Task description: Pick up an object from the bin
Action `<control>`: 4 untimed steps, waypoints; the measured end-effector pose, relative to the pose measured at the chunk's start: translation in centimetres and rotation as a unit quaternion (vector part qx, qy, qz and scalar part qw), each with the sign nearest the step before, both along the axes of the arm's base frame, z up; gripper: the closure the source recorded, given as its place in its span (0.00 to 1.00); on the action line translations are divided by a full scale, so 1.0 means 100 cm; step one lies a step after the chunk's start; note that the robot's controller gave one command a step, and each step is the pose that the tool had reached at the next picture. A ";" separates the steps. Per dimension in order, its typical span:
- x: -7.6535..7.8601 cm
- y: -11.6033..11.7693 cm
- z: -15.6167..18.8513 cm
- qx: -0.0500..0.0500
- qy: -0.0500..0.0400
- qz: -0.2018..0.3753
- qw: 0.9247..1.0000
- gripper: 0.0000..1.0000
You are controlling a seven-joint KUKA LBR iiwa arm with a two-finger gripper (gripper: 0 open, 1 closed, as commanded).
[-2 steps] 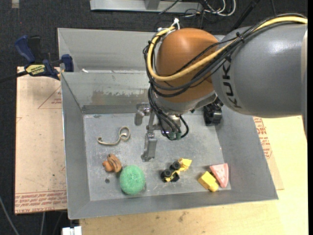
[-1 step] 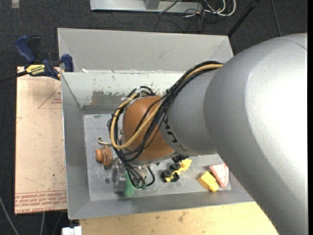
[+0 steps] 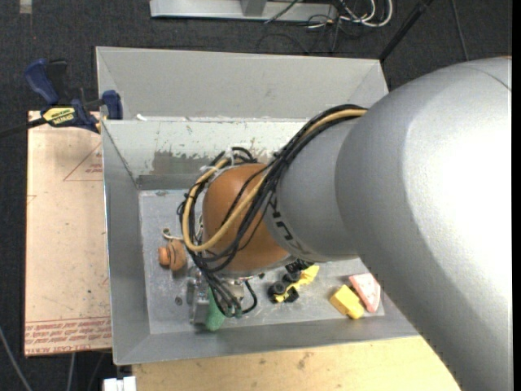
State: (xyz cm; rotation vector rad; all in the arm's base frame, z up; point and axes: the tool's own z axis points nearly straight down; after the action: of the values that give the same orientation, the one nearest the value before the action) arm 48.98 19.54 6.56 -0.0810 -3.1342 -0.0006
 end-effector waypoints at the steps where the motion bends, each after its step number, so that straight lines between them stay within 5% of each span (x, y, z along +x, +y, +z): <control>1: 0.008 -0.025 0.004 0.001 -0.005 0.052 0.999 0.00; 2: 0.008 -0.025 0.005 0.000 -0.005 0.052 0.999 0.00; 3: 0.005 -0.076 0.008 0.002 -0.007 0.070 0.998 0.00; 4: 0.005 -0.098 0.008 0.001 -0.006 0.071 0.997 0.00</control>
Offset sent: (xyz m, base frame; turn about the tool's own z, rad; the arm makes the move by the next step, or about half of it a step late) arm 0.0000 0.0000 0.0000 0.0000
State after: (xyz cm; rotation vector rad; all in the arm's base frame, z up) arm 49.52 9.72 7.38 0.1430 -3.1447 -0.0026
